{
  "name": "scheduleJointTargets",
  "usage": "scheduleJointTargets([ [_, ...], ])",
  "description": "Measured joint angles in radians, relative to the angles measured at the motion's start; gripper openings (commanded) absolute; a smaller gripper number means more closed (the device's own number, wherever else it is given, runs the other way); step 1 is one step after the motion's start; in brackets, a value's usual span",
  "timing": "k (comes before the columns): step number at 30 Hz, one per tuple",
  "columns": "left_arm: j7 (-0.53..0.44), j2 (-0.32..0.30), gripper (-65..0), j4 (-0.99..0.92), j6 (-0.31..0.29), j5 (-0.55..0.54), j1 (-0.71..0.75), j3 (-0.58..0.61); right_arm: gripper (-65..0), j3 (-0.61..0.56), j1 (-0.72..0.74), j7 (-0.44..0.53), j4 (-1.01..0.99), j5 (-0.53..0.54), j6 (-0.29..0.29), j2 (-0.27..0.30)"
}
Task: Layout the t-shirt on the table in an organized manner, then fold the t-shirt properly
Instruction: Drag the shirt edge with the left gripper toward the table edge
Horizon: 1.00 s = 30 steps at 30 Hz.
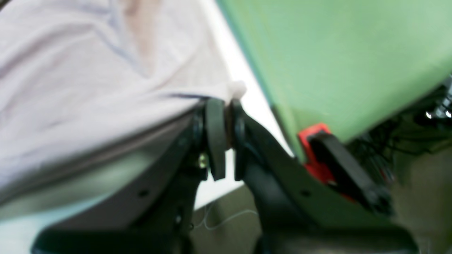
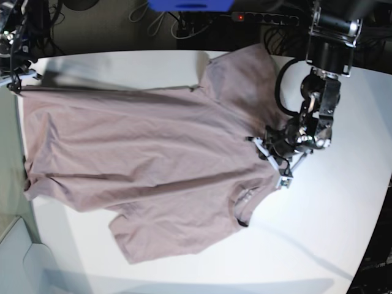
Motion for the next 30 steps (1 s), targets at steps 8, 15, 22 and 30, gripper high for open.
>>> scheduleJointTargets([
  [8,0.0,-0.001,-64.8,-0.001,0.001,0.0,0.0,0.0,-65.0,0.021,-0.045,0.015,-0.003,-0.002,0.0,-0.045],
  [15,-0.001,-0.002,-64.8,-0.001,0.0,0.0,-0.001,0.0,-65.0,-0.02,-0.074,0.014,-0.087,-0.002,0.0,-0.058],
  [22,0.012,-0.001,-64.8,0.127,0.006,0.002,0.0,0.0,-63.5,-0.01,-0.08,0.013,-0.137,-0.003,0.0,-0.044],
  [30,0.085,-0.003,-64.8,0.357,0.001,-0.116,0.038,-0.004,-44.9,-0.01,-0.085,0.01,-0.137,-0.003,0.0,-0.049],
])
